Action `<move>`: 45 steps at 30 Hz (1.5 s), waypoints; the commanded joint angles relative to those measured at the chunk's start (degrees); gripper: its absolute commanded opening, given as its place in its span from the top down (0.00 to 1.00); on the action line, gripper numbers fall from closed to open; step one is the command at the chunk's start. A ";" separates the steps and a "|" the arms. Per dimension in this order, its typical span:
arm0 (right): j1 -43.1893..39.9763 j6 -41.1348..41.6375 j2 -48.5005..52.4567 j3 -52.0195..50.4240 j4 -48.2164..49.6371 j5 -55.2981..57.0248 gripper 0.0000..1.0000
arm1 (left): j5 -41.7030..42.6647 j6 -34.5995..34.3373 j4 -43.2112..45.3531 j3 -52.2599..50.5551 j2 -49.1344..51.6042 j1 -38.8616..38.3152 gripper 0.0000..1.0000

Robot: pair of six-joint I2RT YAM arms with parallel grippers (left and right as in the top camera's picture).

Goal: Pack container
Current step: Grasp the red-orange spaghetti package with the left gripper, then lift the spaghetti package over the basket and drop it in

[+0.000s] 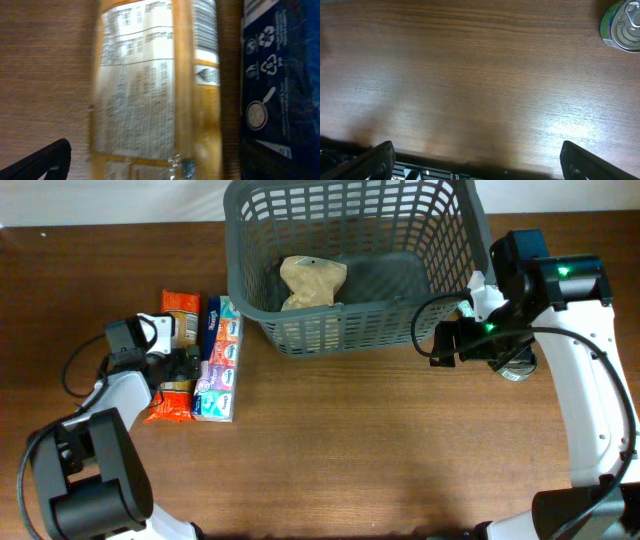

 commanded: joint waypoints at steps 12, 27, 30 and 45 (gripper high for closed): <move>0.04 -0.24 0.42 -0.04 0.02 -0.68 0.01 | 0.63 0.90 0.35 -0.50 3.50 -1.05 0.51; 0.04 -0.24 0.42 -0.04 0.02 -0.68 0.01 | 0.68 -0.87 0.35 0.50 3.48 -1.05 0.92; 0.04 -0.24 0.42 -0.04 0.00 -0.68 0.01 | 0.72 -2.01 0.33 0.94 3.48 -1.05 0.98; 0.04 -0.24 0.42 -0.04 0.02 -0.68 0.01 | -6.60 0.04 -21.62 26.80 -16.00 -1.07 0.98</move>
